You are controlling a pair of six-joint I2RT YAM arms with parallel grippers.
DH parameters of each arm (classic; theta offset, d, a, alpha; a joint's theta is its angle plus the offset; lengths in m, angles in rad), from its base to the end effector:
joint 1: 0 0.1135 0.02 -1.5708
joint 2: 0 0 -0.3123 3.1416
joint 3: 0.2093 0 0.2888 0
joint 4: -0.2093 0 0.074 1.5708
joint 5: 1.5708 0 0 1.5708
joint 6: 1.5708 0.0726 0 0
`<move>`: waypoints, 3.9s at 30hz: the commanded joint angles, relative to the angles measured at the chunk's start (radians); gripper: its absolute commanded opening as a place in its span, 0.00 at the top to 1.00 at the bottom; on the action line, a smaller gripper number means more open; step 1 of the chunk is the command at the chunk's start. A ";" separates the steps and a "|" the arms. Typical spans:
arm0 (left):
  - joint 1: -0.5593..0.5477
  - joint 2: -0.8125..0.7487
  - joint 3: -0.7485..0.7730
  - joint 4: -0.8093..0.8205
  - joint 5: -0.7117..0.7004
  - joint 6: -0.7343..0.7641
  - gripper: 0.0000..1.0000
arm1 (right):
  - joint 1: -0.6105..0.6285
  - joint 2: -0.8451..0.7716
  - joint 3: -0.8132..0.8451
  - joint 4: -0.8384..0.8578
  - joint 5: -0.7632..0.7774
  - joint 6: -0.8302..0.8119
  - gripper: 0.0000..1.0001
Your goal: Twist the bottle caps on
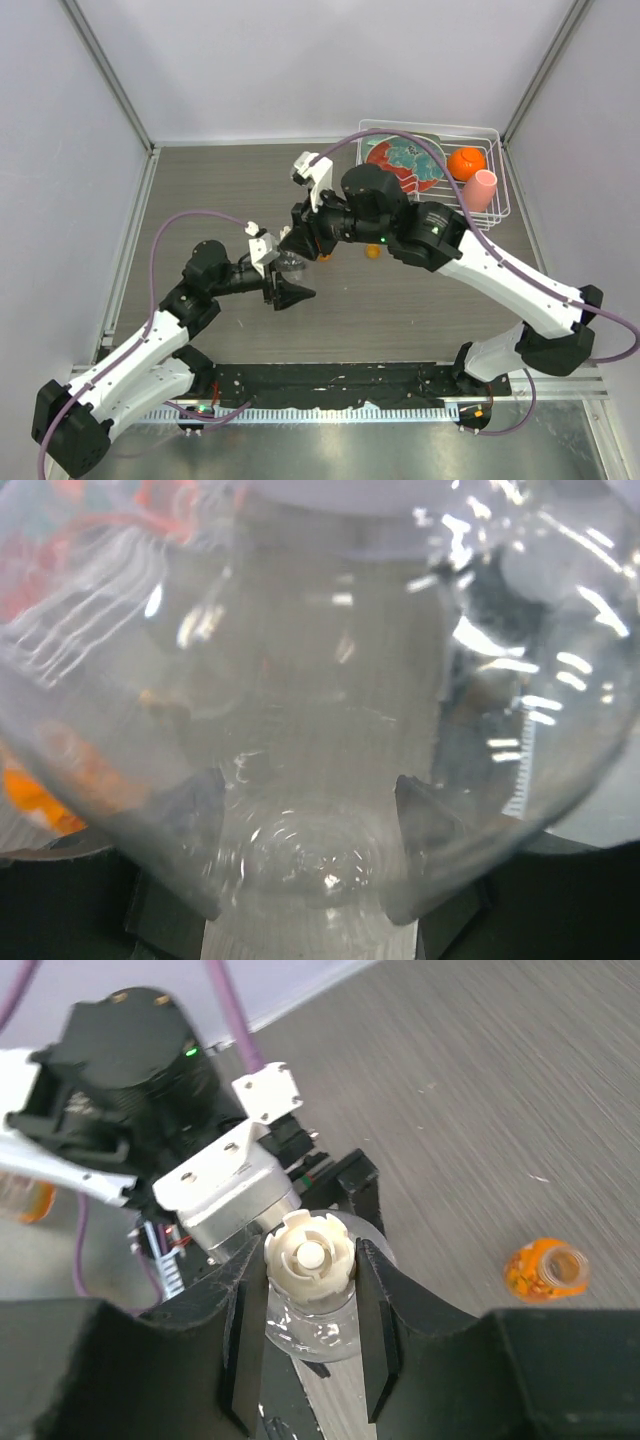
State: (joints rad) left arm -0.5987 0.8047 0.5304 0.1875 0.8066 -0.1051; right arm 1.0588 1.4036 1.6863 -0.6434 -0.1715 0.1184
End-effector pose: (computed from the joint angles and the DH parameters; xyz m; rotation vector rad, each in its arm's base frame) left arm 0.1484 -0.1647 0.3090 1.0298 1.4435 -1.1832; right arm 0.1650 0.3188 0.5065 -1.0336 1.7658 0.9303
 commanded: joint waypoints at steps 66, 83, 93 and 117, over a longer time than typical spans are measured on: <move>-0.001 -0.085 0.092 -0.098 -0.188 0.297 0.89 | 0.090 0.058 0.062 -0.096 0.762 0.468 0.18; 0.000 -0.044 0.049 -0.046 0.164 0.144 0.89 | 0.081 -0.135 0.135 -0.070 0.131 0.074 0.15; -0.001 -0.002 0.125 -0.111 0.706 0.059 0.89 | 0.081 -0.264 -0.008 0.076 -0.204 -0.094 0.15; 0.000 -0.006 0.129 -0.109 0.680 0.058 0.93 | 0.081 -0.175 -0.065 0.114 -0.390 -0.102 0.34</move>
State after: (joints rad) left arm -0.5999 0.8108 0.6254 0.0589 1.4673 -0.0444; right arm 1.1416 1.2503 1.6356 -0.5770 -0.5400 0.0261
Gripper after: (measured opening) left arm 0.687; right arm 0.694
